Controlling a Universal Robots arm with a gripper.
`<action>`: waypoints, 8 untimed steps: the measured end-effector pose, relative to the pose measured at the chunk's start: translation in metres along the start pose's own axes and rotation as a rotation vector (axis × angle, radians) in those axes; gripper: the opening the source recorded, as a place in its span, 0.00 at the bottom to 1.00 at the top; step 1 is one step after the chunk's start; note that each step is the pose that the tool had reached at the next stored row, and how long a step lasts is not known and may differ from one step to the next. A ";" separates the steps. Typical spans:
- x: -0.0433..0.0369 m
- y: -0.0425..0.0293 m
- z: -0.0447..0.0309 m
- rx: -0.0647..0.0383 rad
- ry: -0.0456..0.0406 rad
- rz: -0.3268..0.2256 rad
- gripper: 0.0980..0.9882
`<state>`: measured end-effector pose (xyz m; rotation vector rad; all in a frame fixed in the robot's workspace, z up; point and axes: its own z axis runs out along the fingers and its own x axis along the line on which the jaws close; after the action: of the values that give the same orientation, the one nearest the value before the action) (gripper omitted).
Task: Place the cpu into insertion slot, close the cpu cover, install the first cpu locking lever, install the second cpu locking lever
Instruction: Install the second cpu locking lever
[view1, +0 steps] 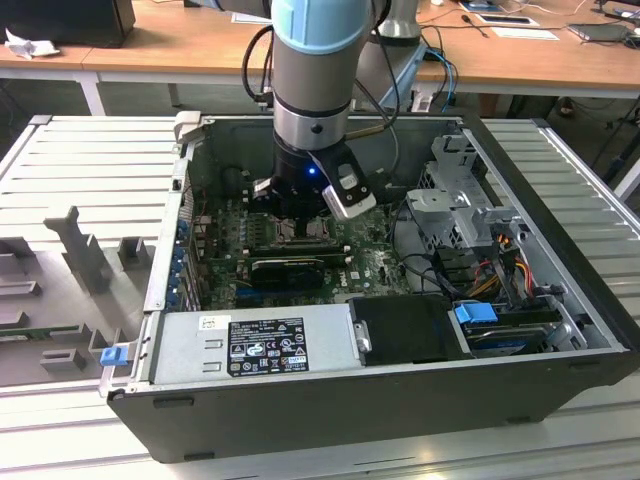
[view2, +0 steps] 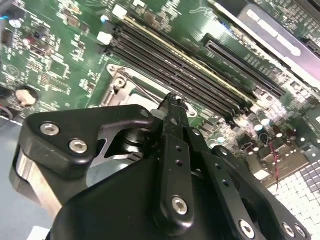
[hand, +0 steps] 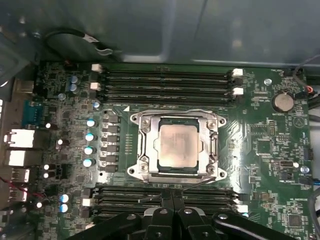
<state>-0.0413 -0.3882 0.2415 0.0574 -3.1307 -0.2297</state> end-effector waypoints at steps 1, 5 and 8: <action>0.0010 0.0000 0.0001 0.000 0.0004 -0.002 0.01; 0.0052 -0.0001 0.0014 -0.001 0.0013 -0.008 0.01; 0.0060 -0.0001 0.0022 -0.003 0.0011 -0.008 0.01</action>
<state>-0.0473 -0.3882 0.2392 0.0707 -3.1295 -0.2350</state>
